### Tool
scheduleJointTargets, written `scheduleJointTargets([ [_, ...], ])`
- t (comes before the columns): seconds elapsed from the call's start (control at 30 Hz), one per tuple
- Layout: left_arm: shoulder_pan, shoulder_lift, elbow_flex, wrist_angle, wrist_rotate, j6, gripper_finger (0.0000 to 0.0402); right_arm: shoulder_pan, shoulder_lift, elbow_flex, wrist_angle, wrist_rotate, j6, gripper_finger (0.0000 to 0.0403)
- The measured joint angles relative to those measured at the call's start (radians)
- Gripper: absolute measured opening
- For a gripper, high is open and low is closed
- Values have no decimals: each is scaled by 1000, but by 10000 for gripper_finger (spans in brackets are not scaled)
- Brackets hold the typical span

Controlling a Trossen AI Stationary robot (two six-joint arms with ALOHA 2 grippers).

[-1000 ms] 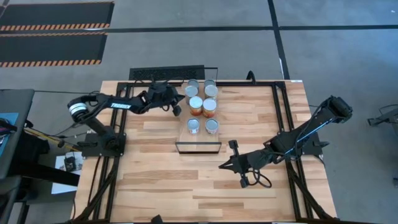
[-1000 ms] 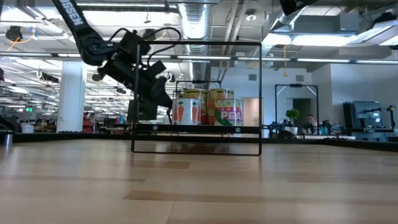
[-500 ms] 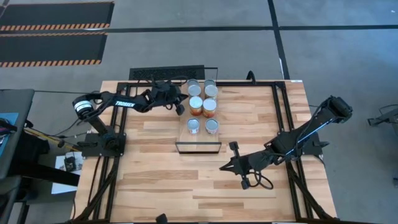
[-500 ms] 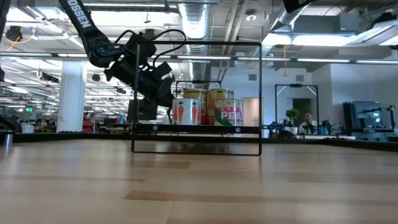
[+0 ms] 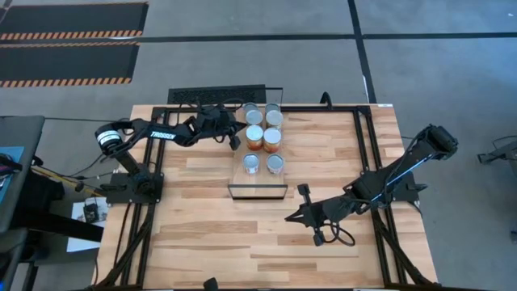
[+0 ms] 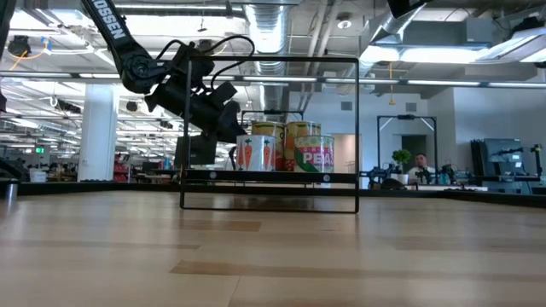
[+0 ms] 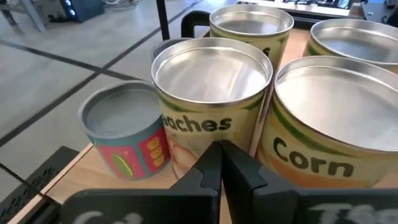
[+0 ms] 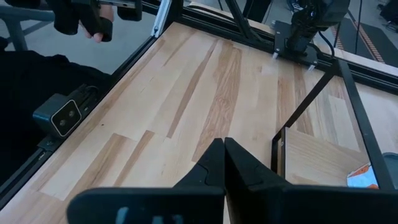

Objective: Pick and place cans onto a shelf
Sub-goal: Put the large blue can on the shelf aligned with the other blue can, then adjust the large blue can on the shelf

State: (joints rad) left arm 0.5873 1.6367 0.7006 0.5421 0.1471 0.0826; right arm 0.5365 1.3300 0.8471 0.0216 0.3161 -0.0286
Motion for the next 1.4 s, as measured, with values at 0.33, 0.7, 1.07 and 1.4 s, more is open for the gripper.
scheduleJointTargets([
  [0.33,23,-122,-41,-62,7,36,0,-120,-63,-34,-66,74,-68,4],
  [0.7,29,-130,-89,-59,14,35,0,-629,-329,-299,17,-66,-67,3],
  [1.07,31,-130,-89,-53,5,29,0,-1028,-92,-333,288,-292,-66,2],
  [1.4,31,-130,-89,-57,2,35,0,-1087,109,-322,494,-291,-46,3],
])
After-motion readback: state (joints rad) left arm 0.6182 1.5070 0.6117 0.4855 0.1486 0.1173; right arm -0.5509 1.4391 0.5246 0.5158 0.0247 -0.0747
